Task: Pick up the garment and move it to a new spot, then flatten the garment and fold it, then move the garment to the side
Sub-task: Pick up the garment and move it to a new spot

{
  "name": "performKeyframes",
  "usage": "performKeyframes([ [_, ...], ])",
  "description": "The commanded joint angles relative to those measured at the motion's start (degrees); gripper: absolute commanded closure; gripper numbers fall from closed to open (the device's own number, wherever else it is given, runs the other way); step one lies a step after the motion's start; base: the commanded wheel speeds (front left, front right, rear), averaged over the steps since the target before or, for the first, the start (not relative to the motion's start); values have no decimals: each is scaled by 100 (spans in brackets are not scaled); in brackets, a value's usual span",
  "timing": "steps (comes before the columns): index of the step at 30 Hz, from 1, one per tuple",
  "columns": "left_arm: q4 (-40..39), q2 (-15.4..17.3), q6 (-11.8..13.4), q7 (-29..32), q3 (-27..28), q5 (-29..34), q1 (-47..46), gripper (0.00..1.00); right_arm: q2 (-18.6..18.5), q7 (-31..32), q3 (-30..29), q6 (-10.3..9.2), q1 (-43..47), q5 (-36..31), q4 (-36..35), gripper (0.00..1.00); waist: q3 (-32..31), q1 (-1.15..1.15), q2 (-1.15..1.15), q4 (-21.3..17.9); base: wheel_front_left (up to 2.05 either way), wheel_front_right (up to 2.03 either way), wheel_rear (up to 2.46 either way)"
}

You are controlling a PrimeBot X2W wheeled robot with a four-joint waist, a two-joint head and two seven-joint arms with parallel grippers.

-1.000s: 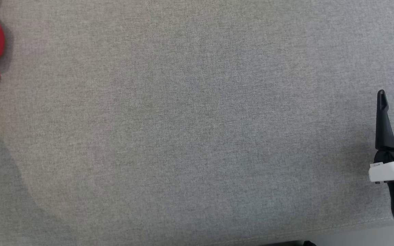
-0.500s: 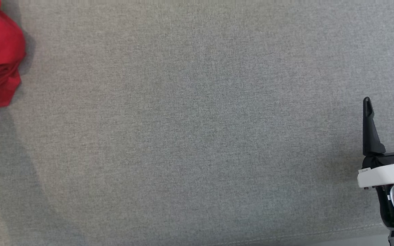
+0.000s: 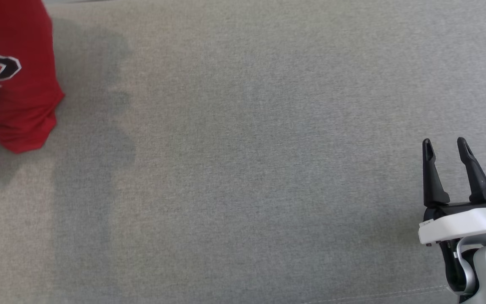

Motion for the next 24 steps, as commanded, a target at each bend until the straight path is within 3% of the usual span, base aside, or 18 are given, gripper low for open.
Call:
performKeyframes([
  [1,-222,-53,-59,93,-87,41,-125,100,46,-33,2,0,72,8,48,0,-225,0,0,-201,0,0,0],
  [11,-1207,-770,-178,716,-796,-19,-749,100,285,-52,82,0,10,29,335,0,-625,0,0,-973,0,0,0],
  [18,-1050,-1281,-241,764,-1220,-106,-1002,100,433,-51,146,0,-10,52,370,0,-656,0,0,-1506,0,0,0],
  [24,-665,-1558,-257,525,-1577,-136,-491,100,481,-51,136,0,-23,91,314,0,-472,0,0,-1593,0,0,0],
])
